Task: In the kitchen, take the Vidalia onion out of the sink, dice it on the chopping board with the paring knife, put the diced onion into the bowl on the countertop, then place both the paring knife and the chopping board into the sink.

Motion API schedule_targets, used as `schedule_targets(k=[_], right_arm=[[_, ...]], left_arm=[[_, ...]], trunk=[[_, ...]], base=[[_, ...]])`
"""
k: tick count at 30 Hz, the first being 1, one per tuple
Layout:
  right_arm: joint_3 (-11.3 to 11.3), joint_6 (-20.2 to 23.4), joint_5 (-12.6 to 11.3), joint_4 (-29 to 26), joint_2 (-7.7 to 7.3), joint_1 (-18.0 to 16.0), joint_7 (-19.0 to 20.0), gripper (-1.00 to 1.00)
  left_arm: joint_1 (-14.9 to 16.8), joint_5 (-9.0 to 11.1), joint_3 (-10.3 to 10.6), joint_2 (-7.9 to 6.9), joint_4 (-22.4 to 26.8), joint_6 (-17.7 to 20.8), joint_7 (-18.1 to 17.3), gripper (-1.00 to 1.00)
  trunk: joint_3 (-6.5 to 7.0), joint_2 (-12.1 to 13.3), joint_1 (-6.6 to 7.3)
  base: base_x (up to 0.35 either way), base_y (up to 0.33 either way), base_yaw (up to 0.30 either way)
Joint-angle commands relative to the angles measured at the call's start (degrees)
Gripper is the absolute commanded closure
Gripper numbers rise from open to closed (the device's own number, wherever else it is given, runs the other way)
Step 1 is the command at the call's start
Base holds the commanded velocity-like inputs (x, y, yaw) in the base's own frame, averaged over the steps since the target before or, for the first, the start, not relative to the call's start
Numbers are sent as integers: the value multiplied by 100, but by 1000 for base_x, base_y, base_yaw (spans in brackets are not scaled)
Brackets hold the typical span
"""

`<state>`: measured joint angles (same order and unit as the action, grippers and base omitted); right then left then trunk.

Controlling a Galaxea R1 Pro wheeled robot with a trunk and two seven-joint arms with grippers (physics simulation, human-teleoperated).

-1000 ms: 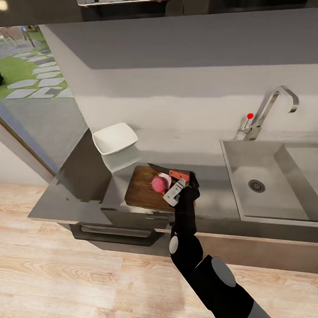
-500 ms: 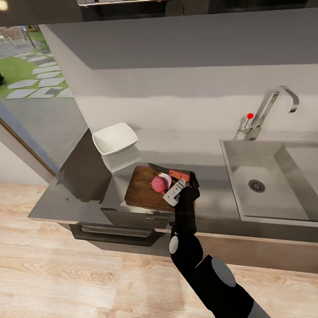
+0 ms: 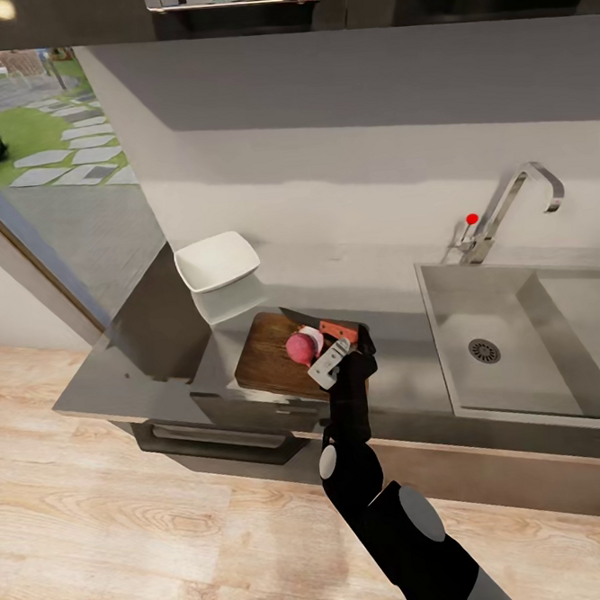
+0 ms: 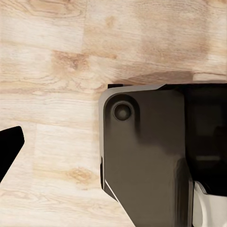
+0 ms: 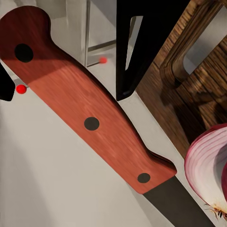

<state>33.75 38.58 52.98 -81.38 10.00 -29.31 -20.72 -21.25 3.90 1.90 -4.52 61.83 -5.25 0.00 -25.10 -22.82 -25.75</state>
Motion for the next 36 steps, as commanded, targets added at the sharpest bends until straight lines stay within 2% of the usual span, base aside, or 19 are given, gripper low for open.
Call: schedule_targets(k=[1,36], right_arm=[[9,36,11,0,0,-5,-1,100],[9,36,17,0,0,-5,-2,100]], left_arm=[[-2,41,12,-5,4,-11,0,-100],[-2,41,12,-5,-4,-11,0,-100]], trunk=[[-8,-9,-3],[-8,-9,-3]], base=[[0,0,0],[0,0,0]])
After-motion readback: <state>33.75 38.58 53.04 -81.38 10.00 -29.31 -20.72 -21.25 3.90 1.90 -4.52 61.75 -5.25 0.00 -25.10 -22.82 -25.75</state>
